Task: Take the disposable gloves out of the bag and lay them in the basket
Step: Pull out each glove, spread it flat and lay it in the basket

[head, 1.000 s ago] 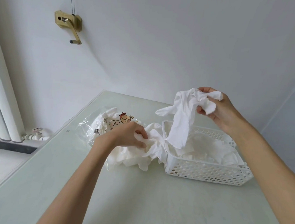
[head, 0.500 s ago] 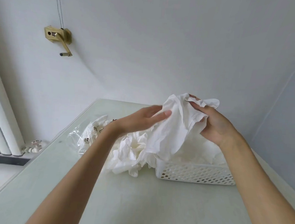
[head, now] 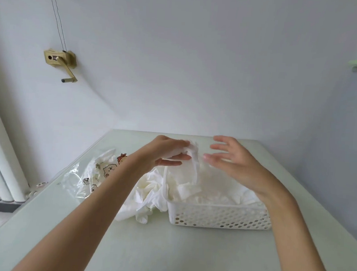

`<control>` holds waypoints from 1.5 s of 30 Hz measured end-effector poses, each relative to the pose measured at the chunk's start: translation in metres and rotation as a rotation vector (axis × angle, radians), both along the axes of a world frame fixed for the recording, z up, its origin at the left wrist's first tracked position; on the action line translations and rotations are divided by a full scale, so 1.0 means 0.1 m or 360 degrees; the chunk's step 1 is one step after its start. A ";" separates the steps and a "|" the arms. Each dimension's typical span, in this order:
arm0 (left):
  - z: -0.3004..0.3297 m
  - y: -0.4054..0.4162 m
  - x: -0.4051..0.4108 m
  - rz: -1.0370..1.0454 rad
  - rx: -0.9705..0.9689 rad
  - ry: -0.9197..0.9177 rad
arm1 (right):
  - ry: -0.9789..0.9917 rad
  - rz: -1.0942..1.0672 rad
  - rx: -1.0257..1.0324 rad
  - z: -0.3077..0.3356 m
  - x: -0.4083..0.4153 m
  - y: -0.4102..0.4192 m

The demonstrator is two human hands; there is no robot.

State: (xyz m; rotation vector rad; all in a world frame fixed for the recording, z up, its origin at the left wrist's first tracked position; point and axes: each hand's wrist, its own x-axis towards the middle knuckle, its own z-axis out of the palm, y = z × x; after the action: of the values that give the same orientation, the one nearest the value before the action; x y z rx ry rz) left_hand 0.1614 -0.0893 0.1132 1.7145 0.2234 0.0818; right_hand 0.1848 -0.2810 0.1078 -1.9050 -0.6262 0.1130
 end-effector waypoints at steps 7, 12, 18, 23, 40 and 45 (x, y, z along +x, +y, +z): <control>0.03 0.02 0.02 -0.0091 -0.0304 -0.0029 | -0.0475 -0.0404 -0.0354 -0.15 0.05 0.12; -0.03 0.20 -0.08 -0.0010 0.0288 0.0067 | -0.0251 -0.0180 0.0465 0.05 0.11 -0.19; -0.01 -0.25 -0.13 -0.0495 0.0708 -0.0454 | -0.0360 -0.0378 0.0242 0.04 0.13 -0.20; -0.21 -0.63 -0.03 -0.0472 0.0974 -0.0453 | -0.0666 -0.0517 -0.0105 0.10 0.07 -0.29; 0.05 -0.18 -0.34 0.0708 0.0729 -0.1011 | -0.0699 -0.0552 0.0551 0.20 -0.11 0.39; 0.31 0.06 -0.51 0.1082 0.1134 -0.1140 | -0.0573 -0.0364 0.0750 0.33 -0.25 0.64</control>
State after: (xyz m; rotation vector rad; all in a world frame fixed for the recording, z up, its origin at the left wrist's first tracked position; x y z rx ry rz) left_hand 0.1106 -0.0832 0.1443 2.1016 0.2422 1.3883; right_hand 0.1602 -0.2168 0.1408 -1.5285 -0.6030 -0.4941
